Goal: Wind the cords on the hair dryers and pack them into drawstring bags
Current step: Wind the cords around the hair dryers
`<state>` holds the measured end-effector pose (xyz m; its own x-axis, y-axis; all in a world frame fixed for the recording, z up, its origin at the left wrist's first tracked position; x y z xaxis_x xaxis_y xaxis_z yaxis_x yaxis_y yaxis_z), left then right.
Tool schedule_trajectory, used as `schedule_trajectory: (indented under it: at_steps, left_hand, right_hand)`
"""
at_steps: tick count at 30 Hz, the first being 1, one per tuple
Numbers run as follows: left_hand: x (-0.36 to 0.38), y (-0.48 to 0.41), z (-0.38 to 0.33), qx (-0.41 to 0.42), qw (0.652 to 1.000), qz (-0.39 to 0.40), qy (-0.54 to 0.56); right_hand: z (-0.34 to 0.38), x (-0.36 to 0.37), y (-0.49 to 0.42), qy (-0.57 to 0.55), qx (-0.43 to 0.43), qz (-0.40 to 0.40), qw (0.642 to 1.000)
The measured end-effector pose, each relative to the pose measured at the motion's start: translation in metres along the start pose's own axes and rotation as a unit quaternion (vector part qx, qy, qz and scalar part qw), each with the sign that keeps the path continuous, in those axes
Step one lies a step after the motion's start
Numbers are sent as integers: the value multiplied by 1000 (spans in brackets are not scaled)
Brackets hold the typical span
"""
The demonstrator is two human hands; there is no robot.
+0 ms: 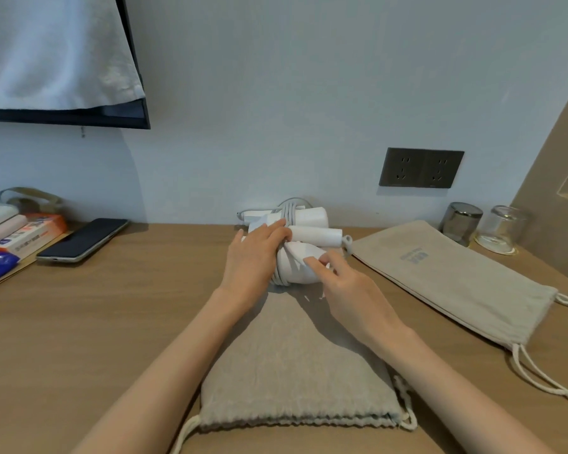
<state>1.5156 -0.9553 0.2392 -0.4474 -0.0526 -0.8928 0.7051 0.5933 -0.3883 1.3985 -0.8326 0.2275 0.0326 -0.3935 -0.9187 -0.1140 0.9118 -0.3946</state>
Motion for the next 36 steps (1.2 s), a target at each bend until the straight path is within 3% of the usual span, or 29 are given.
schedule_trajectory:
  at_steps: [4, 8, 11, 15, 18, 23, 28, 32, 36]
  left_hand:
    - [-6, 7, -10, 12, 999, -15, 47]
    - [2, 14, -17, 60, 989, 43, 130]
    - [10, 14, -18, 86, 990, 22, 113]
    - [9, 16, -14, 16, 992, 54, 111]
    - [3, 18, -17, 37, 997, 34, 49]
    - [4, 18, -17, 83, 995, 45, 10]
    - [2, 19, -15, 99, 994, 45, 34]
    - [1, 23, -18, 133, 988, 79, -15]
    - [7, 27, -32, 195, 979, 50, 14]
  right_hand:
    - [-19, -7, 0, 0, -29, -39, 999]
    - [-20, -4, -3, -9, -43, -61, 997]
    - [-23, 4, 0, -41, -32, -68, 996]
    - [-32, 4, 8, -115, -4, -55, 992]
    - [-53, -1, 15, -183, 82, -45, 979]
    - [-81, 5, 22, -335, 231, -33, 913]
    - [-74, 23, 15, -504, 204, 55, 838]
    - [-71, 24, 9, -553, 215, 41, 804]
    - [-71, 23, 10, -555, 233, -5, 798]
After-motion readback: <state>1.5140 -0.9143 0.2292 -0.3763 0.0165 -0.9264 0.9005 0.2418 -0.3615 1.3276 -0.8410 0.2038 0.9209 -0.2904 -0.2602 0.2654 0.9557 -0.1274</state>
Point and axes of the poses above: each hand's wrist, its own y-axis away from the middle knuckle, its own x-axis out of the palm, z = x × y, the point moved 3 cm from there along -y, towards the middle knuckle, and after that the axes turned 11 degrees about z, right-handed, at the moved point
